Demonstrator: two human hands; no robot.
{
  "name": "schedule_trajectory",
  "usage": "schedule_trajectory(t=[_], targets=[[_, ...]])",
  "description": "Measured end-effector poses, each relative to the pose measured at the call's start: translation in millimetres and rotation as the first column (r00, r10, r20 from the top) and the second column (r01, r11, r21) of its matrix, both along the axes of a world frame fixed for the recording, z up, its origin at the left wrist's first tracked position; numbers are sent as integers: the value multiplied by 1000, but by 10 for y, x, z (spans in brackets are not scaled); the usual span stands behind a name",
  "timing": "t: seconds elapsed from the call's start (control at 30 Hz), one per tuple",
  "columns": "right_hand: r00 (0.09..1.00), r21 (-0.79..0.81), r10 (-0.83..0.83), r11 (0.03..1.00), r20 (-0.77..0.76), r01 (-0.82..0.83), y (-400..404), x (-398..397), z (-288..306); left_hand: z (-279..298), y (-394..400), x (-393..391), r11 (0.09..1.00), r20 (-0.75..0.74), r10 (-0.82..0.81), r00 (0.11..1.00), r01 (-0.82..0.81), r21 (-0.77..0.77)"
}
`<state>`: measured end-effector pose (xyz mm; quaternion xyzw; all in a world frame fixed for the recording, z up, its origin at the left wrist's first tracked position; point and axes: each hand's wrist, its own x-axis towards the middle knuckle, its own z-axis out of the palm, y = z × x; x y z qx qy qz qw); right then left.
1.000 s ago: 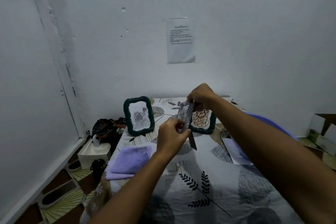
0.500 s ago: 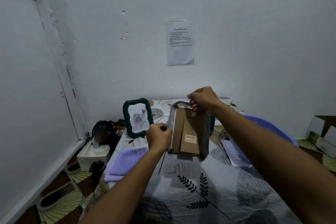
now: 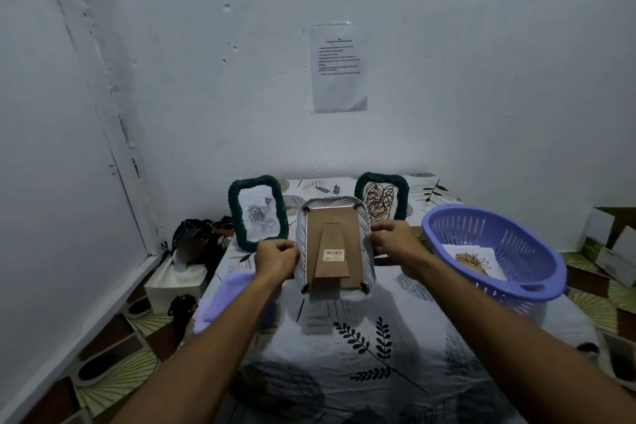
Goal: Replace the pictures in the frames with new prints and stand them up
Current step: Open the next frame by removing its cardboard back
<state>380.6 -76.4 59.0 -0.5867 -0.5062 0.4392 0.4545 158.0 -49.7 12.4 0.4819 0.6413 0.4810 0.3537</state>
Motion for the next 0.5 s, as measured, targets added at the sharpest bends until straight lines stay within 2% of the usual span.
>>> schedule_trajectory(t=[0.1, 0.27, 0.5], targets=[[999, -40, -44, 998, -15, 43, -11, -40, -204, -102, -15, -51, 994, -63, -63, 996, 57, -89], [996, -170, -84, 982, 20, 86, 45, -28, -592, -262, -116, -90, 959, -88, -181, 979, 156, -238], [943, -165, -44, 981, 331, 104, 215, -12, -914, -452, -37, -46, 954, -374, -260, 890, 178, -240]])
